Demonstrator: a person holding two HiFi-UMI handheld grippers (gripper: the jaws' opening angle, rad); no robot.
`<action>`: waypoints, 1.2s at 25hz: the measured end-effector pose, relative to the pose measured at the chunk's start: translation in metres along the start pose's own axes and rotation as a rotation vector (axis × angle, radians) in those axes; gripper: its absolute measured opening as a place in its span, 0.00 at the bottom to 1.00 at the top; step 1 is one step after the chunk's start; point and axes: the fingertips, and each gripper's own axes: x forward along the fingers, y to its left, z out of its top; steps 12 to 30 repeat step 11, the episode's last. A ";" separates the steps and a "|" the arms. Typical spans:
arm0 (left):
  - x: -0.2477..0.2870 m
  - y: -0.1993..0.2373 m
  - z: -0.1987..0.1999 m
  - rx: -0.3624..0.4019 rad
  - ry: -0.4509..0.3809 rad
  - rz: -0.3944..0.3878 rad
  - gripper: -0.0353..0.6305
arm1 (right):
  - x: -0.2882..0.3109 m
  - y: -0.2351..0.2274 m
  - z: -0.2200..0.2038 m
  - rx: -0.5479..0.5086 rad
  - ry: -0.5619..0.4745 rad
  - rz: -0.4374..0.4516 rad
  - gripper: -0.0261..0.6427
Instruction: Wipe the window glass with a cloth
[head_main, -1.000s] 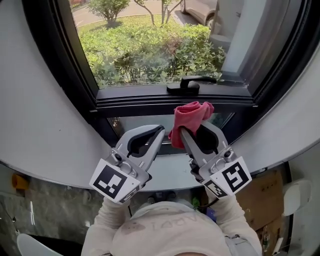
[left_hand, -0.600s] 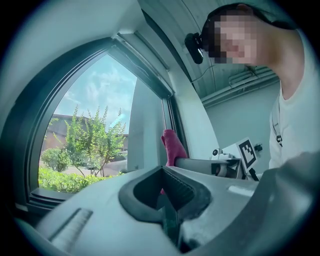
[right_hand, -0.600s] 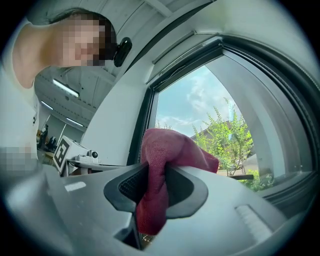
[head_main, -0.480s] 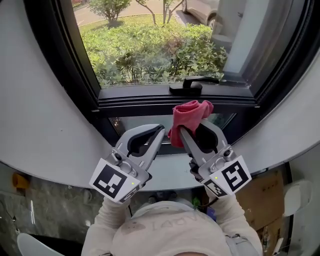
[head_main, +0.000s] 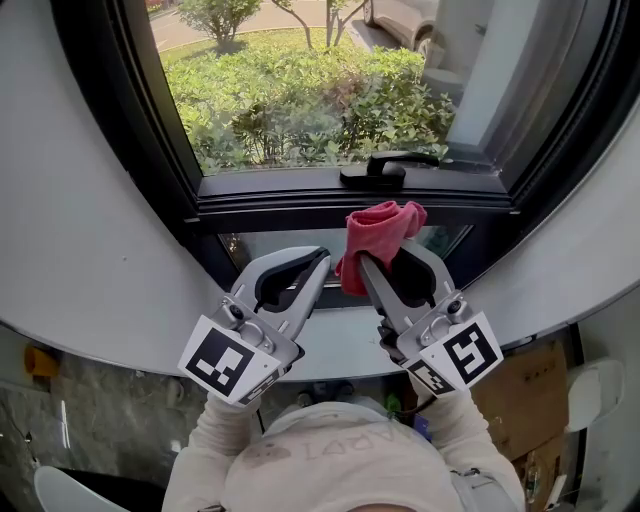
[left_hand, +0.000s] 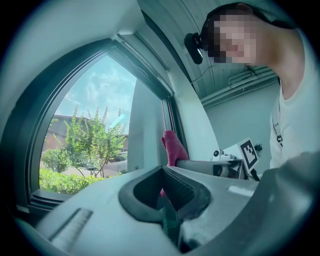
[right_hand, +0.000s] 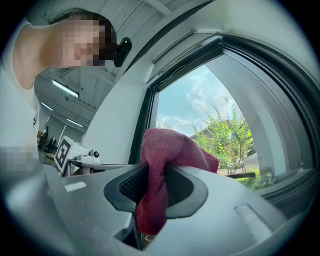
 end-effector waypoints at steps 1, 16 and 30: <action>0.000 0.000 0.000 -0.001 0.000 0.000 0.05 | 0.000 0.000 0.000 -0.002 0.000 0.001 0.21; -0.001 -0.002 0.003 0.001 0.000 0.002 0.05 | -0.002 0.004 0.000 0.013 -0.003 0.004 0.21; -0.001 -0.002 0.003 0.001 0.000 0.002 0.05 | -0.002 0.004 0.000 0.013 -0.003 0.004 0.21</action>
